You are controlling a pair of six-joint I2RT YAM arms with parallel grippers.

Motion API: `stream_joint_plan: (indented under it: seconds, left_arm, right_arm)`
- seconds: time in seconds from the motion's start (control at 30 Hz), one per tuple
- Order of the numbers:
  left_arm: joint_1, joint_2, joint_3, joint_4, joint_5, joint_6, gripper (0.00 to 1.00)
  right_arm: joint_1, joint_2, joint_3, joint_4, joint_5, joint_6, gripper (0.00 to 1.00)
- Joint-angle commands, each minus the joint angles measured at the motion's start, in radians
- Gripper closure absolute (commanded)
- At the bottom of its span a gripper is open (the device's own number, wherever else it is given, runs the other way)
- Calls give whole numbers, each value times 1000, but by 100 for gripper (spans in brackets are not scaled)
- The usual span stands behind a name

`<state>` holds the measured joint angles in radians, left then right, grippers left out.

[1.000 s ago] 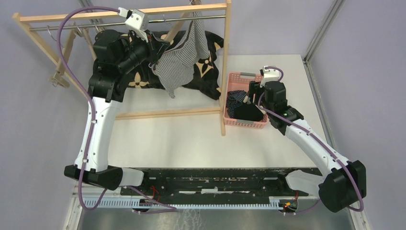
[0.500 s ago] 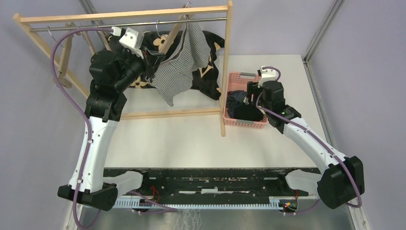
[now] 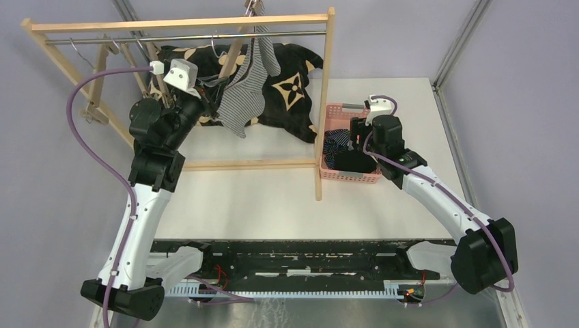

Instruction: Remove the underwear clipped to the hanger

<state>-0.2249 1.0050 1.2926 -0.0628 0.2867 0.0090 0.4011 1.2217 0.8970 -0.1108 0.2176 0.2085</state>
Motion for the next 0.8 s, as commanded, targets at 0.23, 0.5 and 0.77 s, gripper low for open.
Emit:
stream_joint_plan:
  seconds: [0.23,0.5,0.77]
  left_arm:
    - [-4,-103,-94,294,-2,64,97]
    - [-4,-244,-169,182,20,74,97]
    - [-3,-353,-260,1,-32,58,97]
  right_arm:
    - [1,22,18,54,-4,-4,24]
    - [0,58,46,65,-74,7,24]
    - [10,25,52,36,-237,4,26]
